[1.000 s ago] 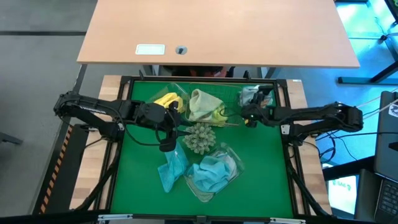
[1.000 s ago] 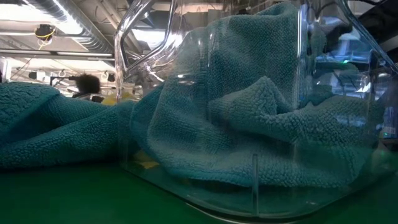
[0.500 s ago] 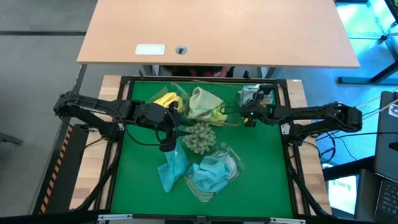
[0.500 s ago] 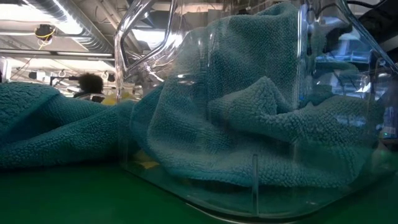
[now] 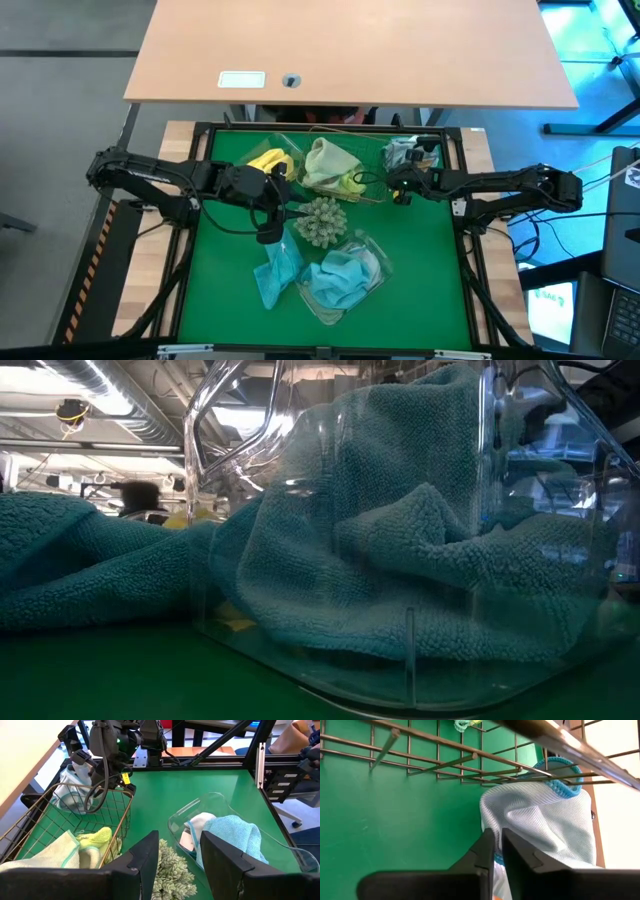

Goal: Sort microfiber towel by color & place in baskets
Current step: Put the light blue microfiber towel into the bottom transparent bin

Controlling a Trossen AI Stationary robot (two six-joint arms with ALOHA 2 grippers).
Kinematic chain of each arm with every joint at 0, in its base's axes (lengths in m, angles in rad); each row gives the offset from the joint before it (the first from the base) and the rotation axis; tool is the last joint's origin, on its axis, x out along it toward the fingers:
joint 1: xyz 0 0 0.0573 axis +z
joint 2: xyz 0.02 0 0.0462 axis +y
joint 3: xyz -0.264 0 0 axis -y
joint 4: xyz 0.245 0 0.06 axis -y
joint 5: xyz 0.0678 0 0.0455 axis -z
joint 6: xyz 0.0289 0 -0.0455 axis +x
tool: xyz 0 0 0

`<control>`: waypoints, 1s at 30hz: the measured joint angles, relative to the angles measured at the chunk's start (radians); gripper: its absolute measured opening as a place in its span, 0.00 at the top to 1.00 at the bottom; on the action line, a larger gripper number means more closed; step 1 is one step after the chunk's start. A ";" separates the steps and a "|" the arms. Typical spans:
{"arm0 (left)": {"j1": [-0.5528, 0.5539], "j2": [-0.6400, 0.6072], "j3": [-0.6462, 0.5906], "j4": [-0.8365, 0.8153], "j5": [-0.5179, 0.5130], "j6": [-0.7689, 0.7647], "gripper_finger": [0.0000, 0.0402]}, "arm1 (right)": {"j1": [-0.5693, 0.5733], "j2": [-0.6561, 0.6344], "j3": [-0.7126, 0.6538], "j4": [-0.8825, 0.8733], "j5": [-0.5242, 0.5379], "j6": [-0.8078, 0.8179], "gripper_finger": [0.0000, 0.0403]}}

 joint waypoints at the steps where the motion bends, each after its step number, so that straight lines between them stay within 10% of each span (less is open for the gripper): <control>1: 0.000 0.000 0.000 0.000 0.000 0.000 0.65 | 0.000 0.000 0.000 0.000 0.000 0.000 0.92; 30: 0.000 0.000 0.000 -0.001 0.000 0.000 0.65 | -0.056 0.019 0.005 0.017 -0.042 0.000 0.46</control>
